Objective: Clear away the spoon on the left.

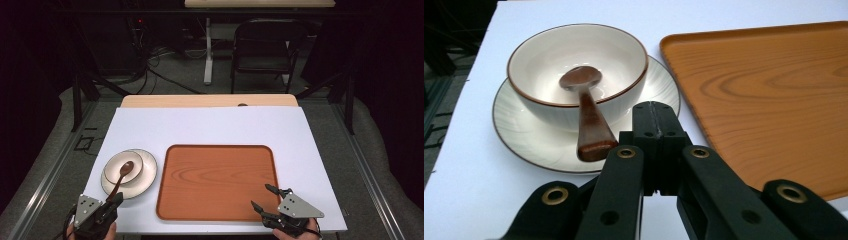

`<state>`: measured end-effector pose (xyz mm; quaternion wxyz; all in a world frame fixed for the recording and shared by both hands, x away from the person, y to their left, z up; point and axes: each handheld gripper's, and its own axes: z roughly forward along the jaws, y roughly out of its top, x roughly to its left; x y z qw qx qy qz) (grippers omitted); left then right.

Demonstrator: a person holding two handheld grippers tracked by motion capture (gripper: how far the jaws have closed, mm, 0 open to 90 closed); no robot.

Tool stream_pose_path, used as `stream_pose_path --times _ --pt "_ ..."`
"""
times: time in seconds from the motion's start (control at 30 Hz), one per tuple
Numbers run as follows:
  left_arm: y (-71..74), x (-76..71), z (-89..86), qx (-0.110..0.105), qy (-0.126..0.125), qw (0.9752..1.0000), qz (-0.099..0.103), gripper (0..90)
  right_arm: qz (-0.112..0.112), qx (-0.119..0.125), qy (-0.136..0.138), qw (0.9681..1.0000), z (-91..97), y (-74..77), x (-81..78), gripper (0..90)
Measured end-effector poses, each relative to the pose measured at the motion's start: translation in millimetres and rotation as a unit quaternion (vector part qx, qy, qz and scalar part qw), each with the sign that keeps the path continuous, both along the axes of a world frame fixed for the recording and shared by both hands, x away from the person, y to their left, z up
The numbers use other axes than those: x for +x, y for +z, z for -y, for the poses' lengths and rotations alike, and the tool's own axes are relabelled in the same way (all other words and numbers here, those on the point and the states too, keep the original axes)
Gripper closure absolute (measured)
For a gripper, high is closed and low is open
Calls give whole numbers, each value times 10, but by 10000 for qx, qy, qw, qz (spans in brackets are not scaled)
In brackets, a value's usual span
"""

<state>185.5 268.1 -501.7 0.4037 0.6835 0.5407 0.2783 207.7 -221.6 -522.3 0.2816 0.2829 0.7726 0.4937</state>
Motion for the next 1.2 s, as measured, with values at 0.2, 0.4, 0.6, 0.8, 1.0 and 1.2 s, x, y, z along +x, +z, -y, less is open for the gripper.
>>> stream_pose_path --times 0.2,0.4,0.6,0.8,1.0,1.2 --pt "-2 6 -76 28 164 9999 17 900 -20 -17 -4 10000 -5 -3 1 334" --pt "2 22 -157 11 303 9995 39 900 -26 -14 -6 10000 -5 -6 5 334" --pt "-12 65 -256 -24 451 9990 48 900 -31 -17 -5 10000 -8 -7 5 334" --pt "-1 133 -368 -40 625 9980 75 900 -42 -13 -17 10000 -11 -11 6 334" --pt "4 197 -467 1 767 9970 87 900 -58 -16 -18 10000 -14 -16 10 334" --pt "-3 291 -557 113 892 9959 70 900 -80 -17 -29 10000 -23 -23 15 333"
